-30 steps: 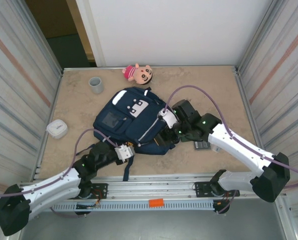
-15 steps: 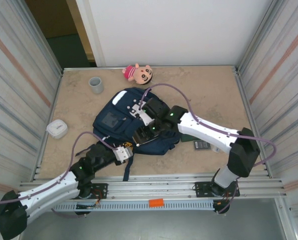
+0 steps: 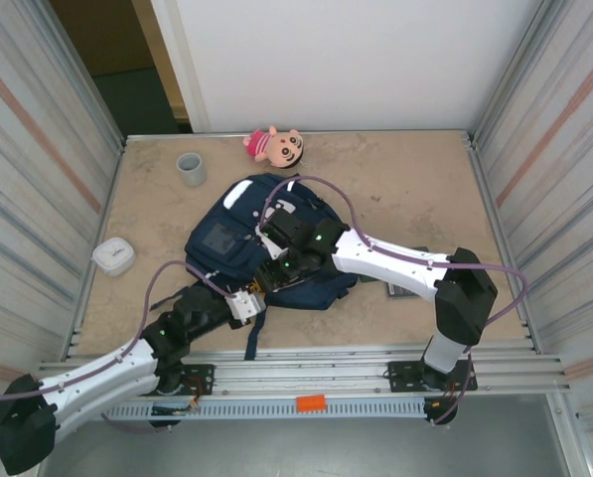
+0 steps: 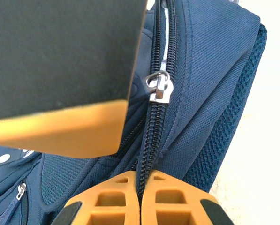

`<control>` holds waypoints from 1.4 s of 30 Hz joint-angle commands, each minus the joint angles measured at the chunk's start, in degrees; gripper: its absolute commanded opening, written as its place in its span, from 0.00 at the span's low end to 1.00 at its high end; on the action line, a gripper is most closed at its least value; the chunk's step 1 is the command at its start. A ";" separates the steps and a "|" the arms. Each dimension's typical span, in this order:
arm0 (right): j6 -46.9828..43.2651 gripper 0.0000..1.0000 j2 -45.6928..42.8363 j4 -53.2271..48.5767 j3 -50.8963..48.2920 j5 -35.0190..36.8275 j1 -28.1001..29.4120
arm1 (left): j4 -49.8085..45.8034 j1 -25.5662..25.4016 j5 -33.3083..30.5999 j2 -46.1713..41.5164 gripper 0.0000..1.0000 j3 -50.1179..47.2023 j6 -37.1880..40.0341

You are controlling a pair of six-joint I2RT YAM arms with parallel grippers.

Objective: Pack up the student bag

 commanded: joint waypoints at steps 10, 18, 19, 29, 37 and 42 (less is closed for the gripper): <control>12.54 0.08 -6.69 9.13 -8.26 7.88 0.06 | 7.84 0.23 0.65 1.00 0.00 2.70 -1.27; 16.78 0.03 -12.58 14.26 -14.16 9.79 -0.79 | 6.37 0.22 -2.50 1.21 0.00 2.70 -2.00; 17.47 0.02 -13.42 15.01 -15.22 9.84 -1.05 | 6.19 0.24 -3.12 1.20 0.00 2.70 -2.12; 21.40 0.00 -23.48 18.43 -25.72 9.59 -6.90 | 5.84 0.22 -5.26 1.24 0.00 3.11 -3.42; 18.29 0.00 -32.55 18.13 -34.25 5.08 -20.18 | 5.71 0.31 -5.78 1.04 0.00 3.22 -4.30; 13.82 0.00 -33.48 19.62 -37.60 -0.84 -29.09 | 4.83 0.39 -5.88 0.54 0.00 3.40 -4.27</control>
